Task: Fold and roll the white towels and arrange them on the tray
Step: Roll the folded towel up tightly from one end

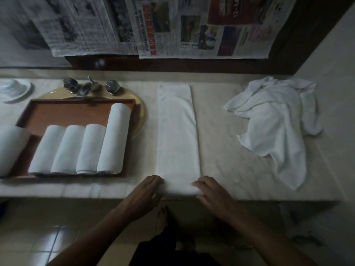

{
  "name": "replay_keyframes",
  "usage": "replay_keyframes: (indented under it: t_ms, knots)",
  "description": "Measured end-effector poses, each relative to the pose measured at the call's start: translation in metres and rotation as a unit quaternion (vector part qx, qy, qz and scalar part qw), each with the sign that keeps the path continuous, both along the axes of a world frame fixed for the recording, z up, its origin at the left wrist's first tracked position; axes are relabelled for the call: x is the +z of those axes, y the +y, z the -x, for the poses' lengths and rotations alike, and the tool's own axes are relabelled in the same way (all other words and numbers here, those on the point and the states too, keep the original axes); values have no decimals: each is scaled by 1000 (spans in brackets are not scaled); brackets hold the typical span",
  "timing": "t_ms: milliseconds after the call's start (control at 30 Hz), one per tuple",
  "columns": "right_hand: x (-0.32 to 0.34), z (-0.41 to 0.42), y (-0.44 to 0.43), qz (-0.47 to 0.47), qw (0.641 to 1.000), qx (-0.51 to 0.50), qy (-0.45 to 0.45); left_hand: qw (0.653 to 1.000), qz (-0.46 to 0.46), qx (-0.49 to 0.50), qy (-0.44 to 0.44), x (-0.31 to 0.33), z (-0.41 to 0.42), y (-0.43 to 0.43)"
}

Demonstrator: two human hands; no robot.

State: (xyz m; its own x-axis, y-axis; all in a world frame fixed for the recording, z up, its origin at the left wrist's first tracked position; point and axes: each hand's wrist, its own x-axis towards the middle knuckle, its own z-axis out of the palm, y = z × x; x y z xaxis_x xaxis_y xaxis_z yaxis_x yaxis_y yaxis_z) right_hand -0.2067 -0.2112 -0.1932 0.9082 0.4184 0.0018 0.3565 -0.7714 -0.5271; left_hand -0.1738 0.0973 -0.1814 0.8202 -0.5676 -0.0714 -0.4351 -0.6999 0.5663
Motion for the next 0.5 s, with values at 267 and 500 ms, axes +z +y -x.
replay_keyframes:
  t_ms: [267,500]
  knots:
    - [26,-8,4,-6,992,-90,92,992,34,102,60,4,-2,6]
    - [20,-29,10,-49,985,-140,93,978,43,165,119,18,-13,-4]
